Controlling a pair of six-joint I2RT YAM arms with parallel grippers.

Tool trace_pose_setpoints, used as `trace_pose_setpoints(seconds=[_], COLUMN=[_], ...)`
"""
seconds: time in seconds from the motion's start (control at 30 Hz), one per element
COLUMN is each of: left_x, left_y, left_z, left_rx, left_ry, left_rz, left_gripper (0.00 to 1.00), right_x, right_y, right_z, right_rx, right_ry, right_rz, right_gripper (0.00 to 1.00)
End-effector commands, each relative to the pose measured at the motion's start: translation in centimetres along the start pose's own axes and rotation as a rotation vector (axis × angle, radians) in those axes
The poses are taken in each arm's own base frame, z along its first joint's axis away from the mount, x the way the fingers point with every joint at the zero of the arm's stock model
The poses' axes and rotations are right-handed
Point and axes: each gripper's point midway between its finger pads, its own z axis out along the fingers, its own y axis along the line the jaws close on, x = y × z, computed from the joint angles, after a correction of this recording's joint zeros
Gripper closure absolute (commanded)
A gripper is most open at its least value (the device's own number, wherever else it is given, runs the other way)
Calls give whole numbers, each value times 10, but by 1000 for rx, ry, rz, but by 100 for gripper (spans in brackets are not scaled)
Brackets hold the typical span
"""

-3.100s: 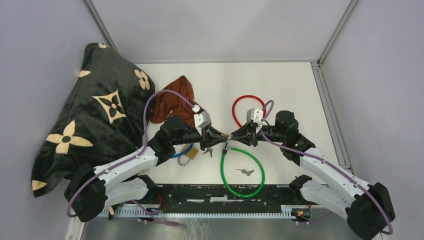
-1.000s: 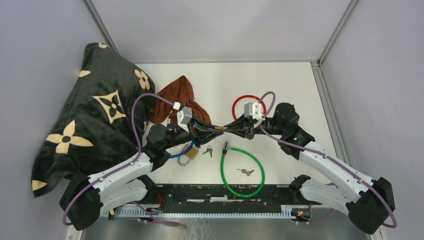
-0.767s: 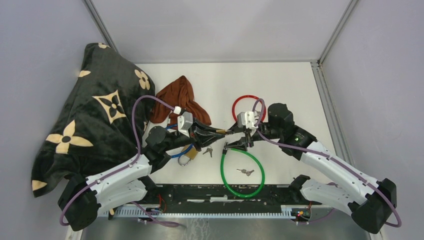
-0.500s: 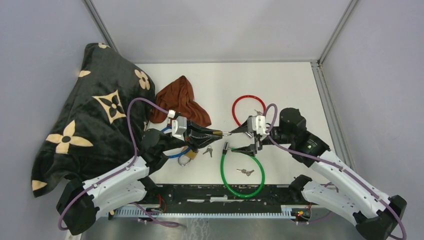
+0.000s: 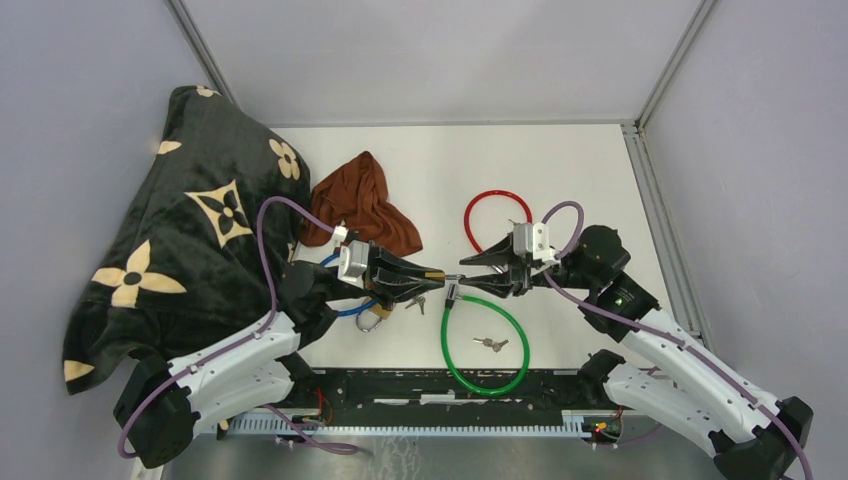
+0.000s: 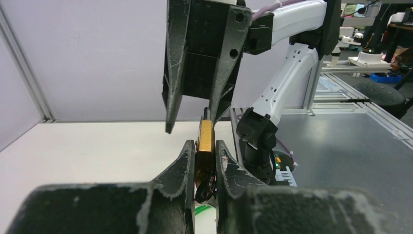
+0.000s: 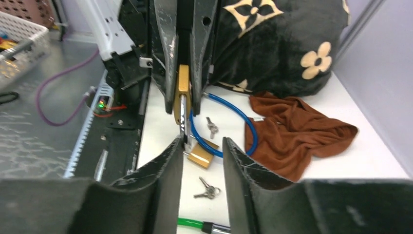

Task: Lock with the key
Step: Lock the lock.

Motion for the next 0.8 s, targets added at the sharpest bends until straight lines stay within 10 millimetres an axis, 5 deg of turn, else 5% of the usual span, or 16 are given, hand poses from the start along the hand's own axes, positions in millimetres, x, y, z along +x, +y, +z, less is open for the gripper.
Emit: trace_pose_setpoints(seconds=[0.0,0.2,0.77], left_x=[-17,-19,-14], left_y=[-7,-6,-1], left_z=[3,3,10], left_rx=[41,29,18], left_ry=[-54,-58,-37], left_rz=[37,26,-4], left_gripper=[98,98,98], right_x=[-18,-15,-11], right_y=[8,12,20], right_z=[3,4,8], right_rx=[-53,-76,-120], right_ry=[-68,-74,-91], right_rz=[5,19,96], right_gripper=[67,94,100])
